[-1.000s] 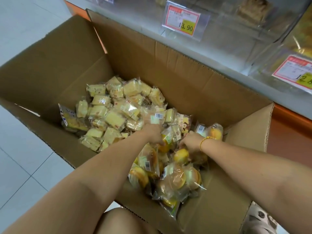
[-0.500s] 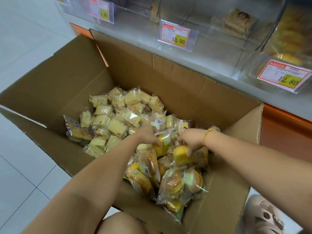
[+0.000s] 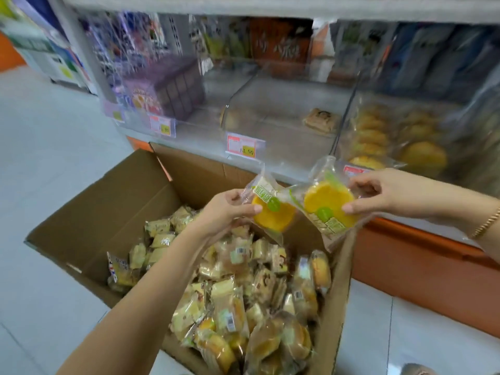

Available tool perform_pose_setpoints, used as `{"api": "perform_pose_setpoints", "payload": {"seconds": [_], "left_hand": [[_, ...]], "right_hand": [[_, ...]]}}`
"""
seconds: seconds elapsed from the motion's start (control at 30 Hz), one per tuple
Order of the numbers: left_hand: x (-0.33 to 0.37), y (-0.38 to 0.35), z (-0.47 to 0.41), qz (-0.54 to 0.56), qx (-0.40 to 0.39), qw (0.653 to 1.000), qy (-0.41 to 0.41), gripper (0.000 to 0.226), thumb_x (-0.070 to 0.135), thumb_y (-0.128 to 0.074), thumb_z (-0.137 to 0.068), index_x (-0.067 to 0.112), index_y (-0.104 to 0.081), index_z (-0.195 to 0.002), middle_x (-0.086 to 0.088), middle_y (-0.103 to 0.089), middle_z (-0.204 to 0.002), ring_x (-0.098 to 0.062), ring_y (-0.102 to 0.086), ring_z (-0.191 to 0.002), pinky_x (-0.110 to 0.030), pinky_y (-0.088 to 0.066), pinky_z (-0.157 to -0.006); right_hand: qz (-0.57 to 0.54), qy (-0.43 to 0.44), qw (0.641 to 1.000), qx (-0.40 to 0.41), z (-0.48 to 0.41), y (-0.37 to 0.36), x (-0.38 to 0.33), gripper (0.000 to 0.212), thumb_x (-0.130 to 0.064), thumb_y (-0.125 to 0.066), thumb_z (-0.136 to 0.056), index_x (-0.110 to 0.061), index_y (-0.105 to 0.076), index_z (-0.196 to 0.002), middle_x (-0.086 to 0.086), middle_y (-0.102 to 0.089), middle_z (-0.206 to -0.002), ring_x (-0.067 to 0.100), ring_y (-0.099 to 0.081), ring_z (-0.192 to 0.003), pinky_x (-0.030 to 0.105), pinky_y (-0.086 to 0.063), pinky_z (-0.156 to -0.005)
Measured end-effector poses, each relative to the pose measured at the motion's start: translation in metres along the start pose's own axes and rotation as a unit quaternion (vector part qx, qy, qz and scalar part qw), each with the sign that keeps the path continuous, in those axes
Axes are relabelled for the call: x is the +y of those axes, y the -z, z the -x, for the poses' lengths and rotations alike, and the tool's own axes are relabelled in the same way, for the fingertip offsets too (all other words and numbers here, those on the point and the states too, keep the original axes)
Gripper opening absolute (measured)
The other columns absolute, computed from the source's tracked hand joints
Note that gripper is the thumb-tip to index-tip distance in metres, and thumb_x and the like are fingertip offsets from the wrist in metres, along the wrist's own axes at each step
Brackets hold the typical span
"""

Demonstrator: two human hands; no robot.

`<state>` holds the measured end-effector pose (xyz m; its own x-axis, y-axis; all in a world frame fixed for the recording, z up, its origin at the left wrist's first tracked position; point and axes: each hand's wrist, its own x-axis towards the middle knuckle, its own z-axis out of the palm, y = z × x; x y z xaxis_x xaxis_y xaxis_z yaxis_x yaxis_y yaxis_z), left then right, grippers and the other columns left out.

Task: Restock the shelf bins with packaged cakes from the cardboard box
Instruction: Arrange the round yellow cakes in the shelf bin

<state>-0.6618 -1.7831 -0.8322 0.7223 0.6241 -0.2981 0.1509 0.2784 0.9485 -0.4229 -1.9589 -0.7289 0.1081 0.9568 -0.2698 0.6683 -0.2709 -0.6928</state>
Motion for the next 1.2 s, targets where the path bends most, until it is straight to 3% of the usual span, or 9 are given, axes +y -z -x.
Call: {"api": "perform_pose_setpoints", "payload": {"seconds": [0.17, 0.43, 0.53, 0.63, 0.7, 0.83, 0.93, 1.03, 1.2], "left_hand": [[0.041, -0.039, 0.014, 0.021, -0.041, 0.999, -0.027, 0.057, 0.013, -0.080, -0.062, 0.007, -0.064, -0.116, -0.008, -0.068, -0.103, -0.019, -0.065, -0.090, -0.035, -0.050, -0.086], [0.056, -0.118, 0.015, 0.063, -0.044, 0.997, 0.027, 0.041, 0.028, -0.064, -0.080, 0.006, -0.063, -0.115, -0.008, -0.073, -0.098, -0.016, -0.068, -0.080, -0.026, -0.057, -0.067], [0.062, -0.133, 0.013, 0.076, -0.058, 0.994, 0.044, 0.034, 0.021, -0.064, -0.078, 0.000, -0.066, -0.105, -0.011, -0.073, -0.099, -0.014, -0.070, -0.085, -0.022, -0.057, -0.074], [0.069, -0.145, 0.008, 0.041, -0.083, 0.994, 0.052, 0.040, 0.021, -0.067, -0.076, 0.001, -0.062, -0.110, -0.006, -0.073, -0.096, -0.009, -0.068, -0.080, -0.021, -0.054, -0.073], [0.073, -0.150, 0.005, 0.051, -0.082, 0.994, 0.052, 0.041, 0.023, -0.067, -0.076, 0.005, -0.060, -0.112, -0.004, -0.073, -0.092, -0.013, -0.068, -0.077, -0.028, -0.058, -0.075], [0.092, -0.164, -0.006, -0.001, -0.063, 0.998, 0.013, 0.051, 0.019, -0.068, -0.077, 0.002, -0.055, -0.124, -0.015, -0.069, -0.115, -0.029, -0.065, -0.108, -0.045, -0.048, -0.101], [0.106, -0.174, -0.021, -0.058, -0.033, 0.997, -0.047, 0.036, 0.010, -0.066, -0.084, 0.004, -0.058, -0.119, -0.015, -0.070, -0.111, -0.026, -0.068, -0.100, -0.034, -0.055, -0.090], [0.117, -0.186, -0.037, -0.094, -0.035, 0.989, -0.104, 0.033, 0.007, -0.067, -0.084, 0.007, -0.061, -0.117, -0.009, -0.073, -0.105, -0.020, -0.071, -0.092, -0.022, -0.056, -0.072], [0.131, -0.218, -0.067, -0.181, -0.062, 0.970, -0.150, 0.046, 0.008, -0.075, -0.078, 0.014, -0.060, -0.121, -0.002, -0.072, -0.109, -0.018, -0.068, -0.101, -0.030, -0.054, -0.087]], "right_hand": [[-0.381, 0.001, 0.924, 0.036, 0.047, -0.003, 0.030, 0.053, -0.032, -0.089, -0.055, -0.016, -0.072, -0.102, 0.012, -0.072, -0.107, 0.023, -0.071, -0.093, 0.024, -0.057, -0.075], [-0.511, 0.034, 0.855, 0.084, 0.066, -0.004, 0.041, 0.081, -0.049, -0.094, -0.029, -0.011, -0.075, -0.098, 0.014, -0.072, -0.106, 0.021, -0.072, -0.088, 0.021, -0.056, -0.067], [-0.548, 0.045, 0.828, 0.106, 0.070, 0.001, 0.044, 0.078, -0.043, -0.095, -0.034, -0.008, -0.075, -0.100, 0.015, -0.071, -0.107, 0.019, -0.072, -0.088, 0.020, -0.056, -0.067], [-0.568, 0.041, 0.813, 0.122, 0.078, 0.009, 0.045, 0.046, -0.022, -0.075, -0.070, 0.000, -0.066, -0.110, 0.011, -0.074, -0.096, 0.012, -0.072, -0.074, 0.015, -0.053, -0.059], [-0.568, 0.032, 0.813, 0.126, 0.083, 0.012, 0.043, 0.040, -0.016, -0.065, -0.078, 0.001, -0.063, -0.114, 0.011, -0.074, -0.095, 0.012, -0.072, -0.072, 0.015, -0.053, -0.059], [-0.497, 0.026, 0.845, 0.194, 0.095, 0.026, 0.049, 0.082, -0.043, -0.092, -0.044, -0.003, -0.064, -0.110, 0.014, -0.073, -0.101, 0.017, -0.072, -0.081, 0.017, -0.054, -0.064], [-0.366, -0.011, 0.852, 0.373, 0.107, 0.049, 0.058, 0.040, -0.034, -0.080, -0.065, -0.014, -0.065, -0.097, 0.006, -0.072, -0.091, 0.006, -0.068, -0.067, 0.018, -0.051, -0.058], [-0.236, -0.058, 0.807, 0.538, 0.122, 0.072, 0.080, 0.030, -0.038, -0.077, -0.076, -0.021, -0.064, -0.098, -0.006, -0.069, -0.091, 0.007, -0.064, -0.080, 0.025, -0.048, -0.066], [-0.153, -0.086, 0.752, 0.636, 0.137, 0.089, 0.098, 0.029, -0.036, -0.074, -0.080, -0.020, -0.060, -0.099, -0.017, -0.060, -0.082, -0.009, -0.053, -0.068, 0.008, -0.036, -0.053]]}}
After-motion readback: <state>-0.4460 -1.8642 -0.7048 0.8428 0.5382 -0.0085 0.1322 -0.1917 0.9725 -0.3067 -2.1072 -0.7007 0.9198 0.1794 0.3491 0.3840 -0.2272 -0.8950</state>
